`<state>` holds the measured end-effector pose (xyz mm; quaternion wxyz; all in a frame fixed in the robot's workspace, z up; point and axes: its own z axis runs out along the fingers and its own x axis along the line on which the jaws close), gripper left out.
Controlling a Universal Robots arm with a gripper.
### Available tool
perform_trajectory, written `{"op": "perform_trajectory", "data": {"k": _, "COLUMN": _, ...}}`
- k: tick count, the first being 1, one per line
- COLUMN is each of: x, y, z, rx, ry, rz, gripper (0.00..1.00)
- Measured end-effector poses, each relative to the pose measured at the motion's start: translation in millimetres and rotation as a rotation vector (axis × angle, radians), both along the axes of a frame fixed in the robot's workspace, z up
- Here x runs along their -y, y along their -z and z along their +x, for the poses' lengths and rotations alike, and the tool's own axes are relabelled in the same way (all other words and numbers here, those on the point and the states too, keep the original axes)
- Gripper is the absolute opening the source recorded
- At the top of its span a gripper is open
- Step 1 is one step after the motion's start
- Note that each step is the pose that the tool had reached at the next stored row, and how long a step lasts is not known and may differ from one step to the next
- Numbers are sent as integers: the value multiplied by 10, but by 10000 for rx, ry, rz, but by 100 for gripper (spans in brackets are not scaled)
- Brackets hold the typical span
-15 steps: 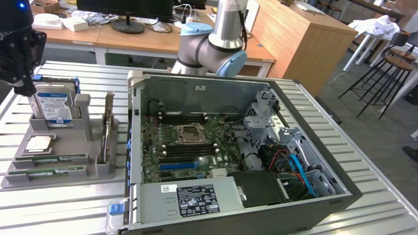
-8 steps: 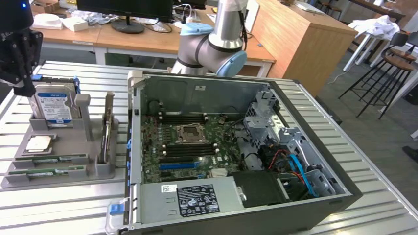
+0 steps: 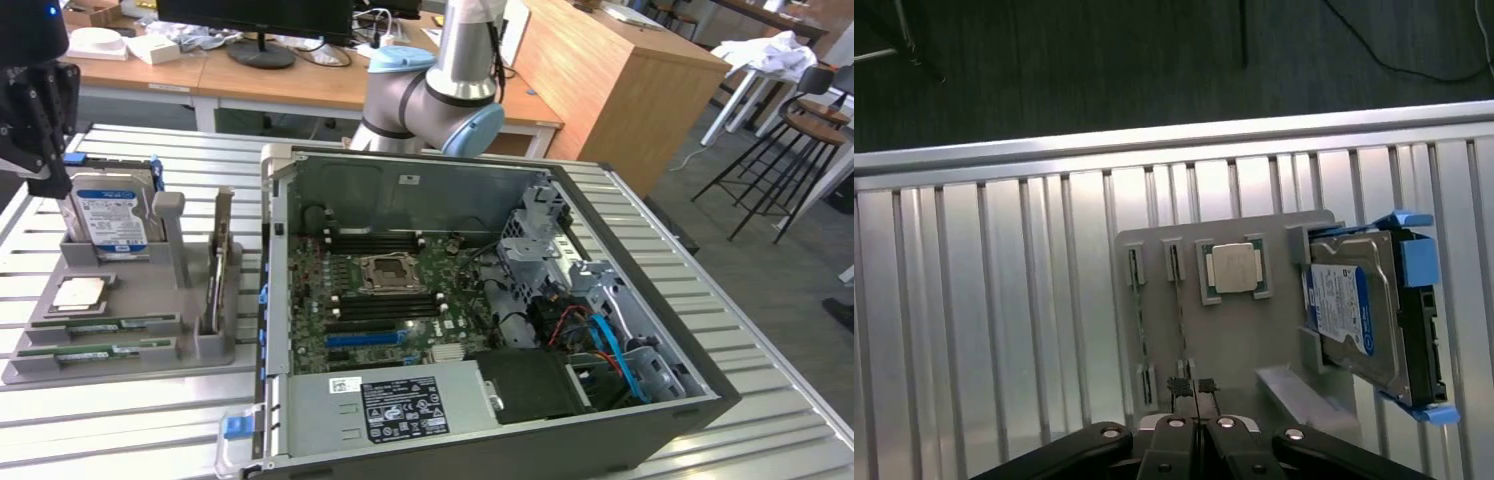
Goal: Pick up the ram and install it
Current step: 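Pick up the ram and move it above insertion slot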
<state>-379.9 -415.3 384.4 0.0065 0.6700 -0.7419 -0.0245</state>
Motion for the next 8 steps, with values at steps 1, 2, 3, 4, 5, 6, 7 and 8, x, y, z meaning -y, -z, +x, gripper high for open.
{"op": "perform_trajectory", "data": {"k": 1, "x": 0, "y": 0, "z": 0, "rx": 0, "ry": -89, "rz": 0, "gripper": 10}}
{"op": "perform_trajectory", "data": {"k": 2, "x": 0, "y": 0, "z": 0, "rx": -1, "ry": -109, "rz": 0, "gripper": 10}}
{"op": "perform_trajectory", "data": {"k": 3, "x": 0, "y": 0, "z": 0, "rx": -1, "ry": -109, "rz": -1, "gripper": 10}}
{"op": "perform_trajectory", "data": {"k": 4, "x": 0, "y": 1, "z": 0, "rx": 0, "ry": -109, "rz": 0, "gripper": 10}}
{"op": "perform_trajectory", "data": {"k": 5, "x": 0, "y": 1, "z": 0, "rx": 0, "ry": -109, "rz": 0, "gripper": 10}}
{"op": "perform_trajectory", "data": {"k": 6, "x": 0, "y": 1, "z": 0, "rx": 1, "ry": -109, "rz": 0, "gripper": 10}}
{"op": "perform_trajectory", "data": {"k": 7, "x": 0, "y": 1, "z": 0, "rx": 0, "ry": -119, "rz": 0, "gripper": 10}}
{"op": "perform_trajectory", "data": {"k": 8, "x": 0, "y": 2, "z": 0, "rx": 0, "ry": -140, "rz": 0, "gripper": 10}}
